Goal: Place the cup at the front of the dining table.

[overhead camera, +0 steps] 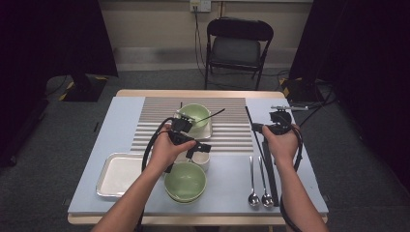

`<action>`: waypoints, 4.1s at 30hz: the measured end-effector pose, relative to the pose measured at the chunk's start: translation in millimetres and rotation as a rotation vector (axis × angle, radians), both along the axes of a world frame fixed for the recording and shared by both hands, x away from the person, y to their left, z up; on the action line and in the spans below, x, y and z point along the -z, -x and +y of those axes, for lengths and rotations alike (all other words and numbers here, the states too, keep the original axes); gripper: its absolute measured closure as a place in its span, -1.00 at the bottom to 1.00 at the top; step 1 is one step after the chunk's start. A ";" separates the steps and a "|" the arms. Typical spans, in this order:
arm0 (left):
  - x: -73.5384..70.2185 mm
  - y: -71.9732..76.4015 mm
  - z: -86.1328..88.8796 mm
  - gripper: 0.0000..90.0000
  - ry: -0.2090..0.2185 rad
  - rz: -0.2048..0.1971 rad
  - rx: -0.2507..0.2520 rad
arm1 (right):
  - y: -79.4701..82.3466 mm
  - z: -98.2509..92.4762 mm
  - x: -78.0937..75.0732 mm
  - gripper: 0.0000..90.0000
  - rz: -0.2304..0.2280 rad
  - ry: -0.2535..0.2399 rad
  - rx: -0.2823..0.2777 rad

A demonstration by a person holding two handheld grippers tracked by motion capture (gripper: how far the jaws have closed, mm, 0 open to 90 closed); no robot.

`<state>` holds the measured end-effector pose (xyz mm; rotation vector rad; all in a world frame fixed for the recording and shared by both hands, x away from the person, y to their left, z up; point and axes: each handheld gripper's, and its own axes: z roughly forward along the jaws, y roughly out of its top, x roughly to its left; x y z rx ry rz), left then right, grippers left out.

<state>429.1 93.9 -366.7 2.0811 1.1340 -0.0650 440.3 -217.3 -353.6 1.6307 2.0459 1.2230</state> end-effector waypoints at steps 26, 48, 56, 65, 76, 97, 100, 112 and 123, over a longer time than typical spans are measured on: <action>-3.8 1.6 -26.4 -0.61 0.006 0.001 0.042 | -0.2 18.5 -8.6 0.93 -0.020 -0.015 -0.033; 0.3 4.6 -56.4 -0.61 0.059 0.017 0.062 | -1.7 29.9 -10.8 0.93 -0.016 -0.026 -0.054; 0.9 4.4 -63.8 -0.60 0.083 0.025 0.061 | -2.6 34.3 -11.2 0.93 -0.015 -0.024 -0.063; 1.2 4.4 -68.9 -0.60 0.081 0.022 0.049 | -2.1 38.9 -13.6 0.93 -0.018 -0.023 -0.067; 2.0 5.6 -74.3 -0.59 0.052 0.000 0.048 | -2.3 45.6 -12.9 0.93 -0.020 -0.021 -0.070; 2.7 8.6 -80.8 -0.50 0.084 0.014 0.066 | -2.7 58.5 -12.5 0.93 -0.020 -0.011 -0.085; 2.3 8.4 -80.6 -0.42 0.087 0.014 0.059 | -2.8 58.9 -12.0 0.93 -0.020 -0.012 -0.088; 2.0 9.8 -83.8 -0.20 0.098 0.033 0.052 | -2.6 61.1 -12.9 0.93 -0.023 -0.009 -0.091; 1.7 9.3 -85.0 -0.03 0.098 0.030 0.027 | -2.3 66.6 -13.2 0.93 -0.024 -0.015 -0.100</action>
